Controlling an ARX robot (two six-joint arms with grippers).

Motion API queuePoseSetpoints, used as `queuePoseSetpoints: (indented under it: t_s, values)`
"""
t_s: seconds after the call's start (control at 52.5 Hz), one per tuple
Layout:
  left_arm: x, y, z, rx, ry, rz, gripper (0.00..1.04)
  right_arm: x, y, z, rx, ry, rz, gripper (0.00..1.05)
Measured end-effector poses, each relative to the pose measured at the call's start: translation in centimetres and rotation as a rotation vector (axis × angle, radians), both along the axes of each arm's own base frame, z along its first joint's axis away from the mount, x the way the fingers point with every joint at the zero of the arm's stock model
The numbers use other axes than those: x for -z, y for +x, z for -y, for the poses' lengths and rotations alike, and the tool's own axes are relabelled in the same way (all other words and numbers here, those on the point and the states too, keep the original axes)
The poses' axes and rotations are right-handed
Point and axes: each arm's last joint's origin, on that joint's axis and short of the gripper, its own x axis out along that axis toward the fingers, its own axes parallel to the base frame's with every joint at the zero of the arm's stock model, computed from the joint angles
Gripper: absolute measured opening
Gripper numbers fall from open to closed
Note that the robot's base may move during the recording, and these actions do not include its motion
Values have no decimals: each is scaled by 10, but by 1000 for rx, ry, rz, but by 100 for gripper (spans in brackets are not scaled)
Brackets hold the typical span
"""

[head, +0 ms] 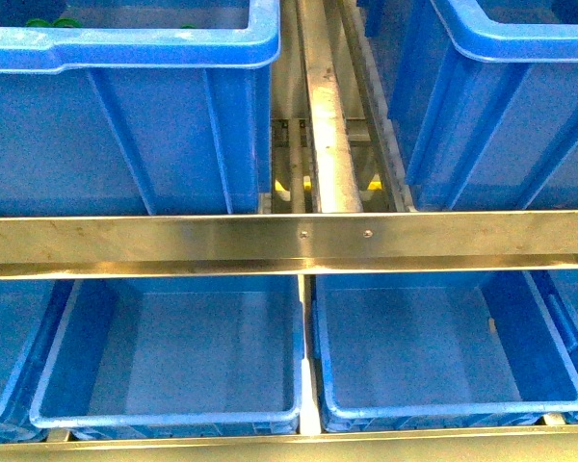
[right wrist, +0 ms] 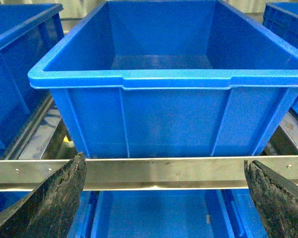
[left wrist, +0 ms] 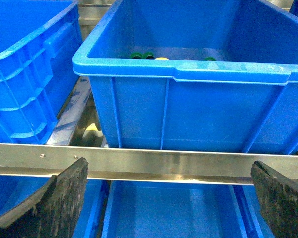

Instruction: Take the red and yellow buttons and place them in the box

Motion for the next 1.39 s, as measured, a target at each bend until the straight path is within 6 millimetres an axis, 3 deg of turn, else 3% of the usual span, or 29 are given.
queuePoseSetpoints:
  t_s: [1.391]
  values:
    - [0, 0, 0, 0, 0, 0, 97, 0, 0, 0, 0, 0, 0, 97]
